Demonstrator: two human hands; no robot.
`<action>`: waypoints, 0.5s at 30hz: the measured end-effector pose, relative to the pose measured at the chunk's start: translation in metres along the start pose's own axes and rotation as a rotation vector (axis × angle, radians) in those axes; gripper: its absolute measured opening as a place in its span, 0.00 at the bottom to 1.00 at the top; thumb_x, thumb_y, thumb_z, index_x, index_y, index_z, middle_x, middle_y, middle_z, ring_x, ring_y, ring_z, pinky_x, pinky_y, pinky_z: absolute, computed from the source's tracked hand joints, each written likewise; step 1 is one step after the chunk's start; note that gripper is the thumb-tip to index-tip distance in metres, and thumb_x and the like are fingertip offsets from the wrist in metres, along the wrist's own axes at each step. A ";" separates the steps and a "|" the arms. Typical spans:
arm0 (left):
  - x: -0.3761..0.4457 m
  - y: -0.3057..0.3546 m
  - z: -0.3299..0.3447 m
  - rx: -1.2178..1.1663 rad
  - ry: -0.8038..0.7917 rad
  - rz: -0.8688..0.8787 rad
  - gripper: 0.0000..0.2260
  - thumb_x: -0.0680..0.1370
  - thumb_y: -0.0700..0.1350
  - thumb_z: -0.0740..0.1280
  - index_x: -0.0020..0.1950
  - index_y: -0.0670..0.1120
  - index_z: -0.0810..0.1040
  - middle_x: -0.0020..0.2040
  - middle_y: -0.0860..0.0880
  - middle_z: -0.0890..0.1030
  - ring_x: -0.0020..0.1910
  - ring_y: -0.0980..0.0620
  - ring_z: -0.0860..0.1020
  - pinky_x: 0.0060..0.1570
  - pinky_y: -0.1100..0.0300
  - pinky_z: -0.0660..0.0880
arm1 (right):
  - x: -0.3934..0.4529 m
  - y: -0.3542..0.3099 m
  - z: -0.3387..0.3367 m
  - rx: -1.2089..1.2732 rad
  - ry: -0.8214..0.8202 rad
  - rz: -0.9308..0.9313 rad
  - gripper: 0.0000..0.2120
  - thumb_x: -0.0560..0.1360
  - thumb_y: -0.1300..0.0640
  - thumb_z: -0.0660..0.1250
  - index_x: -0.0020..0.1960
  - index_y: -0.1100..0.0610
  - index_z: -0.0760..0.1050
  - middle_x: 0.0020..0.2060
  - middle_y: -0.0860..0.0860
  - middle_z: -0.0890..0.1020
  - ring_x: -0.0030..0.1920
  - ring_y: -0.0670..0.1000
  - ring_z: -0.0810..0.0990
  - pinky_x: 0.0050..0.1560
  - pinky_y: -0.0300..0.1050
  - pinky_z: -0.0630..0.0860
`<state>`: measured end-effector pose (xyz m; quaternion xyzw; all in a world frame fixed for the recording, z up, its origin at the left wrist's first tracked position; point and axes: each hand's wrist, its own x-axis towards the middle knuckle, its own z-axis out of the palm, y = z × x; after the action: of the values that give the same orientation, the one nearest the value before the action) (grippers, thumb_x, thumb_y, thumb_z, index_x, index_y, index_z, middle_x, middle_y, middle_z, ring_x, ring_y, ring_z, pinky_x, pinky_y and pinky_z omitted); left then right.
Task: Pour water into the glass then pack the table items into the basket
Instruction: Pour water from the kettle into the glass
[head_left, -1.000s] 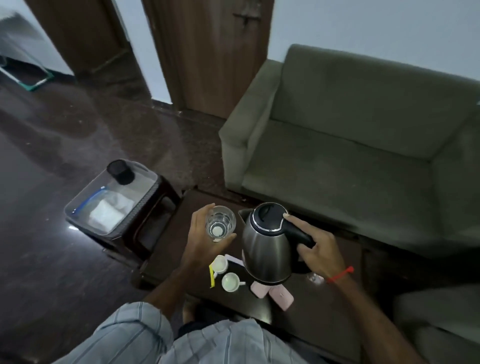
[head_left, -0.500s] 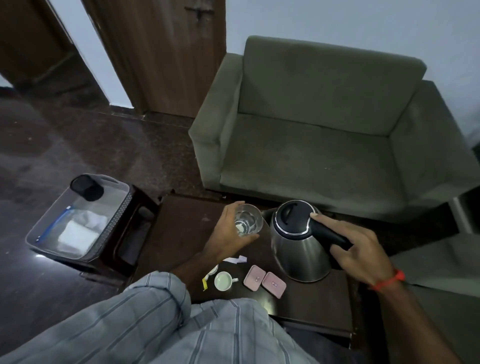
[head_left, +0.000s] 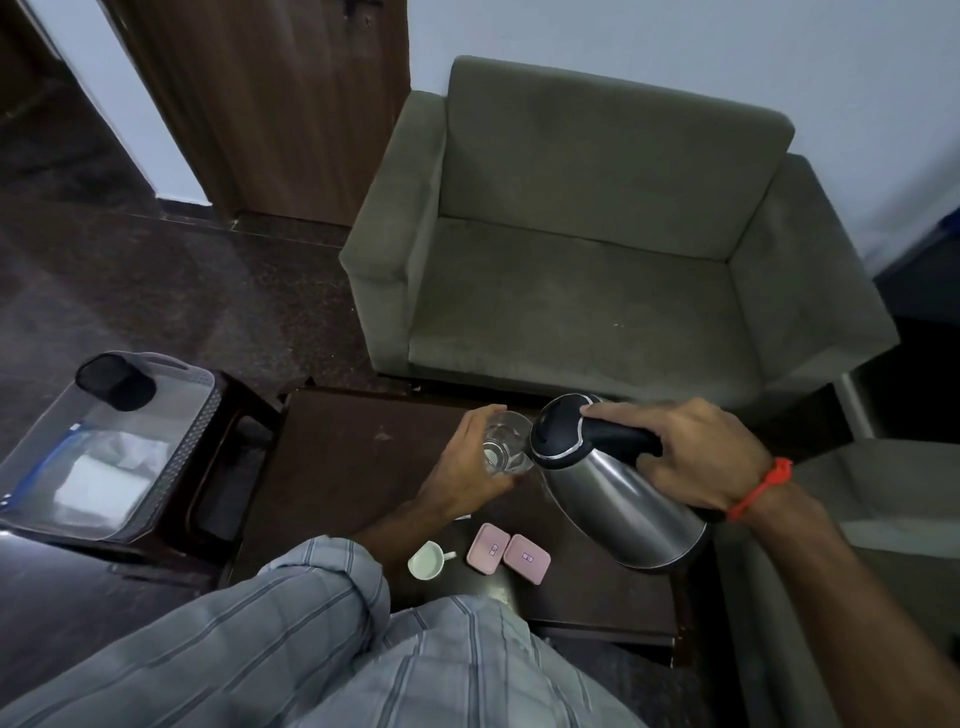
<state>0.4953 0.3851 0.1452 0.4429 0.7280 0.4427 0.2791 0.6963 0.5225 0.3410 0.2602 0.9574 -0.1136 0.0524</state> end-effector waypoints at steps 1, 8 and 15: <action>0.000 0.001 0.002 -0.002 0.001 0.002 0.39 0.67 0.47 0.82 0.75 0.47 0.69 0.69 0.51 0.72 0.64 0.62 0.73 0.64 0.74 0.69 | 0.003 0.000 -0.002 -0.009 -0.009 -0.003 0.39 0.65 0.58 0.64 0.70 0.29 0.64 0.59 0.40 0.84 0.54 0.51 0.83 0.49 0.49 0.81; 0.003 0.004 0.009 -0.019 -0.028 0.013 0.40 0.67 0.48 0.82 0.75 0.47 0.68 0.70 0.51 0.72 0.66 0.58 0.74 0.65 0.69 0.71 | 0.027 -0.005 -0.019 -0.020 -0.186 0.066 0.38 0.63 0.56 0.61 0.68 0.25 0.62 0.50 0.40 0.84 0.43 0.48 0.81 0.41 0.42 0.76; 0.004 0.004 0.013 -0.044 -0.037 0.002 0.41 0.67 0.47 0.82 0.76 0.47 0.67 0.71 0.51 0.72 0.67 0.56 0.74 0.68 0.60 0.73 | 0.038 -0.018 -0.029 -0.013 -0.266 0.058 0.37 0.62 0.56 0.60 0.62 0.21 0.61 0.45 0.41 0.83 0.48 0.53 0.83 0.47 0.51 0.83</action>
<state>0.5060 0.3948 0.1427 0.4453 0.7126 0.4504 0.3017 0.6533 0.5323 0.3662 0.2700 0.9348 -0.1393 0.1837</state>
